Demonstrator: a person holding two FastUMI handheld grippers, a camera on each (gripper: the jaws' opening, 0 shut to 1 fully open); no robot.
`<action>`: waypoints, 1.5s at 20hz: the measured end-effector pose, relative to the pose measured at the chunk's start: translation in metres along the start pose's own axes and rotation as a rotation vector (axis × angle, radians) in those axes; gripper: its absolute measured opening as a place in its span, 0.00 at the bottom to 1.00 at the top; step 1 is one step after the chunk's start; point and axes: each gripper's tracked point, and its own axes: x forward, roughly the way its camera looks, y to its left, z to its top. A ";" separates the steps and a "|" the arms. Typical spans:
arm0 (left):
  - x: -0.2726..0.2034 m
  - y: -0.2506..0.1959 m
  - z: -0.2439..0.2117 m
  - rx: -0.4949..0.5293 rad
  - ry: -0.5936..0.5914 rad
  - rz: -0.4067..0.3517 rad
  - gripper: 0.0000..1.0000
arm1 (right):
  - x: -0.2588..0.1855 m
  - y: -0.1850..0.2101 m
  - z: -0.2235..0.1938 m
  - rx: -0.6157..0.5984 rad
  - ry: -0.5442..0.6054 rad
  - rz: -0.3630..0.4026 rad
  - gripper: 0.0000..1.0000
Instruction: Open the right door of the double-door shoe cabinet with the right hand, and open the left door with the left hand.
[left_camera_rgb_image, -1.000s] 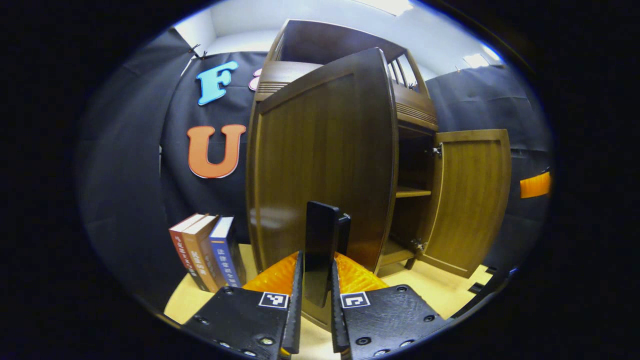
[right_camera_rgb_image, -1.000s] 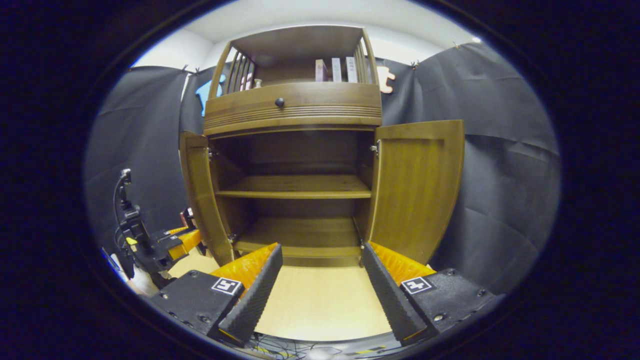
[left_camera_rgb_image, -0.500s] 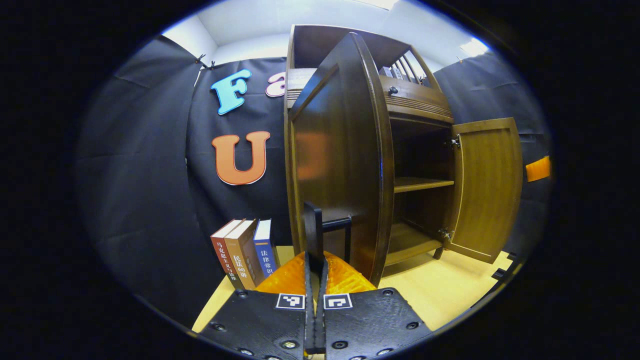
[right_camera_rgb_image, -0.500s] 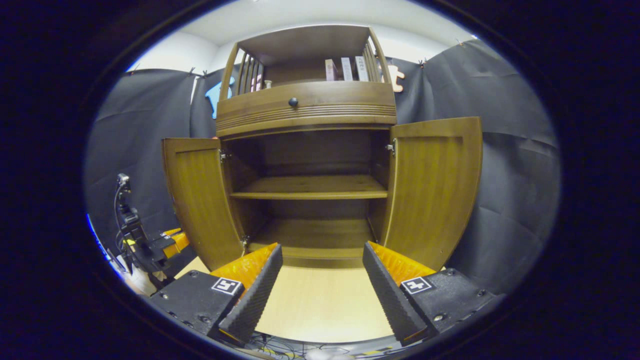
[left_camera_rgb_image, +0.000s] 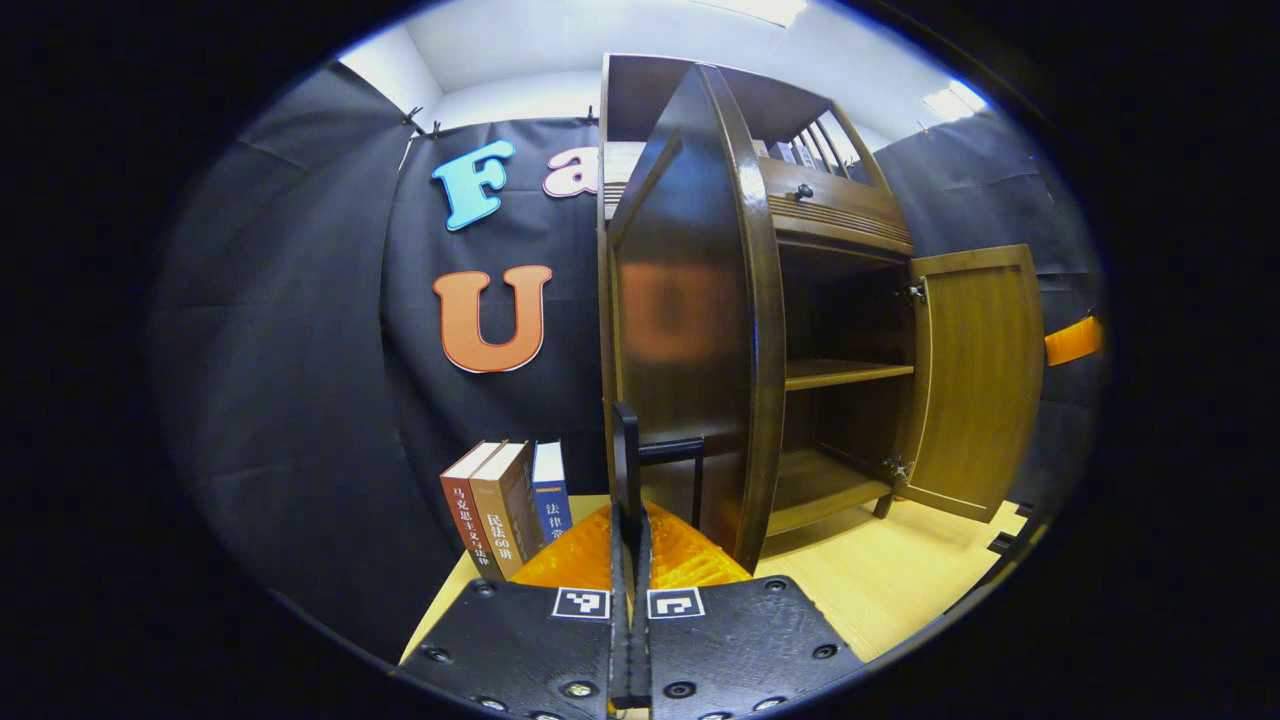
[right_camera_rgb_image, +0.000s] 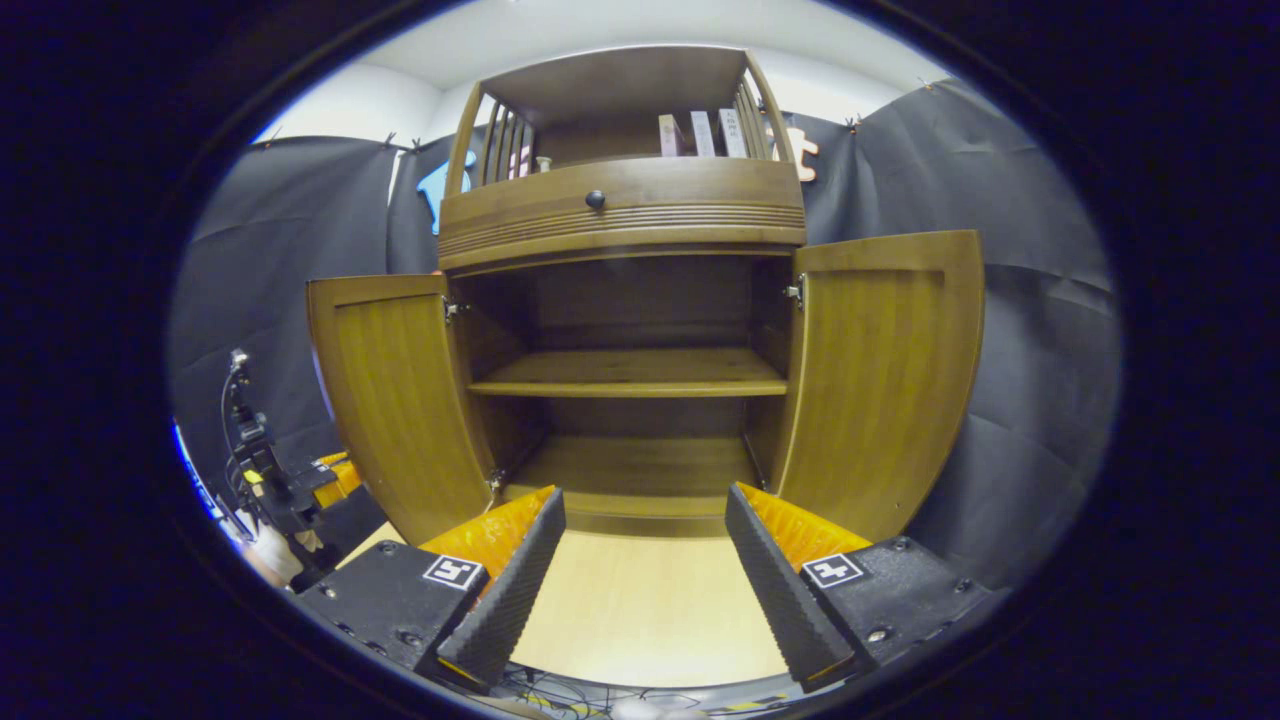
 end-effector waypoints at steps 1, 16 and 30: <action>-0.001 0.004 0.000 0.003 0.003 0.004 0.00 | 0.001 -0.001 0.000 0.002 0.002 0.001 1.00; 0.001 0.033 -0.001 -0.006 0.018 -0.032 0.00 | 0.006 -0.010 -0.001 0.006 0.015 -0.001 1.00; 0.005 0.047 -0.008 -0.020 0.069 -0.256 0.03 | 0.007 -0.017 -0.013 -0.015 0.063 0.021 1.00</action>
